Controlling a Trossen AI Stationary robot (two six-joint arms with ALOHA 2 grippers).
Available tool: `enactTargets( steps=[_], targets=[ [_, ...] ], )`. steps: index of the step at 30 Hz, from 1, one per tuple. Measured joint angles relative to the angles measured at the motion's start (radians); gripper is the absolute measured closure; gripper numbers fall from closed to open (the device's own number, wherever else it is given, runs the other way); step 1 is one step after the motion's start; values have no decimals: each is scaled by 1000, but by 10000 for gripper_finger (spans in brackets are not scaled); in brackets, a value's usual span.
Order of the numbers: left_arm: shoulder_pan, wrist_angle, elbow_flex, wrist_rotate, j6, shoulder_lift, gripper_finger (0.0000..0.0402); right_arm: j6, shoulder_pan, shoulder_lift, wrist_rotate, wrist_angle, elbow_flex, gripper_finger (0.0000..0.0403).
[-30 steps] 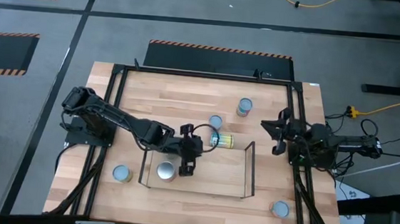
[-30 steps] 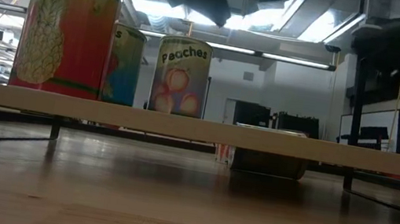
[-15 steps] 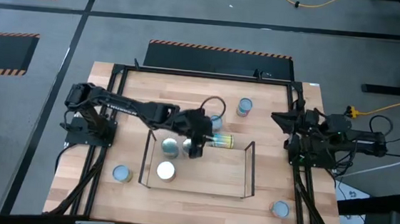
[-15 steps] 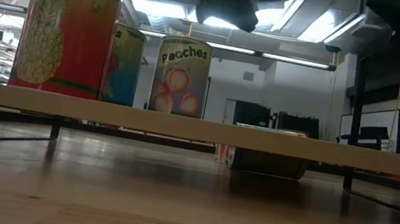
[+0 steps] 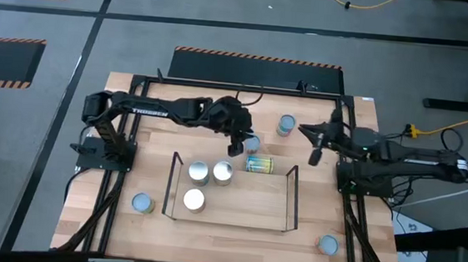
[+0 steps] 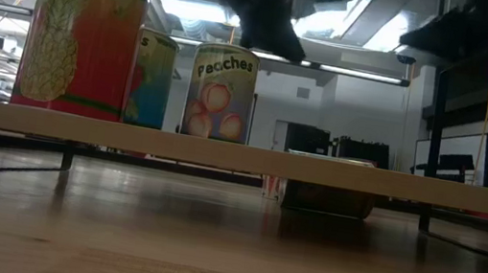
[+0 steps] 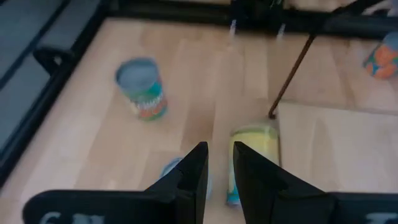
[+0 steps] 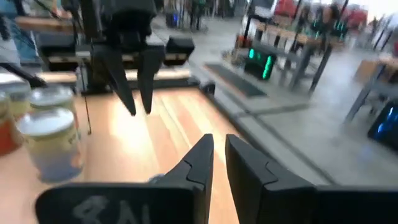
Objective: Pick and place cans onto a shelf
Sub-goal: Put the blue yellow canned carrot on the shelf
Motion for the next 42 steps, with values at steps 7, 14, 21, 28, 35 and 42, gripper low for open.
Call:
enactTargets(
  steps=[7, 14, 21, 28, 35, 42],
  targets=[
    [26, -14, -1, 109, 3, 99, 333, 48, -119, 128, -266, 2, 0, 354],
    [20, -37, -2, 133, 25, 161, 333, 74, -231, 201, -407, -62, 0, 354],
    [21, -73, -2, 156, 39, 162, 333, 72, -321, 278, -580, -83, 0, 354],
    [12, -83, -2, 156, 39, 162, 333, 70, -365, 371, -645, -75, 0, 354],
    [-8, -86, -2, 153, 40, 170, 333, 39, -365, 457, -760, -30, 0, 354],
    [-12, -88, -4, 152, 41, 200, 333, 17, -365, 539, -771, 38, 0, 354]
  ],
)
